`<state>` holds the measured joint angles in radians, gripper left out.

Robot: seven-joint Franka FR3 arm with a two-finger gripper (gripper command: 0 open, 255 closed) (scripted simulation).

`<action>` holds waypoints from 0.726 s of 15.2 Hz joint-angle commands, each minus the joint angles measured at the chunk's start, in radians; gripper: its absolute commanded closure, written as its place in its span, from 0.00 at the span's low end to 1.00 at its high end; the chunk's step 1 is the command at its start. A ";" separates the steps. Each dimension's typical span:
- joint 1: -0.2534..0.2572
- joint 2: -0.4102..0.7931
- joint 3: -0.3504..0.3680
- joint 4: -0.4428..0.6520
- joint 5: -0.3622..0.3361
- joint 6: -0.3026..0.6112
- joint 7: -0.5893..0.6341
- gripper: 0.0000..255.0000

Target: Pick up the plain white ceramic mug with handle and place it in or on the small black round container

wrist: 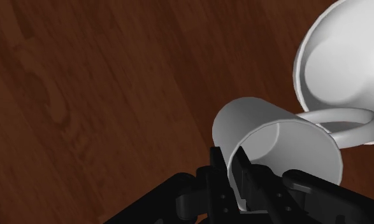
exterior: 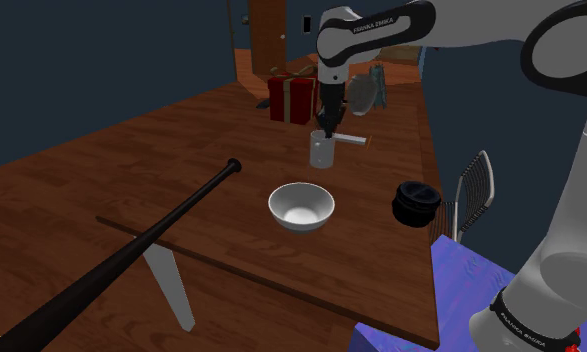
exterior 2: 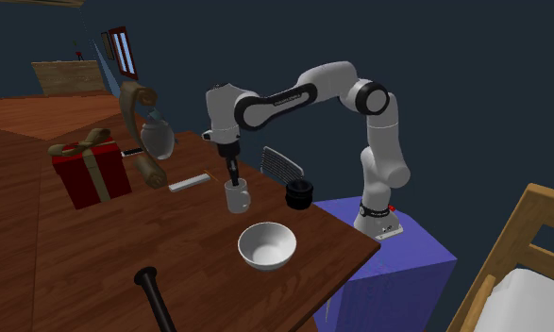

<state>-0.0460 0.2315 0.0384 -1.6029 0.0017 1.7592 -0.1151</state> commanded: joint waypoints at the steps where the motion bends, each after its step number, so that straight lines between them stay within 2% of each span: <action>1: 0.001 -0.001 0.000 0.026 0.000 -0.027 0.001 1.00; 9: 0.001 0.003 0.001 0.140 0.000 -0.137 0.002 1.00; 10: 0.001 0.004 0.001 0.145 0.000 -0.142 0.002 1.00; 11: -0.005 -0.039 -0.003 0.092 0.001 -0.131 -0.007 1.00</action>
<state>-0.0477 0.2080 0.0377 -1.5017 0.0026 1.6342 -0.1173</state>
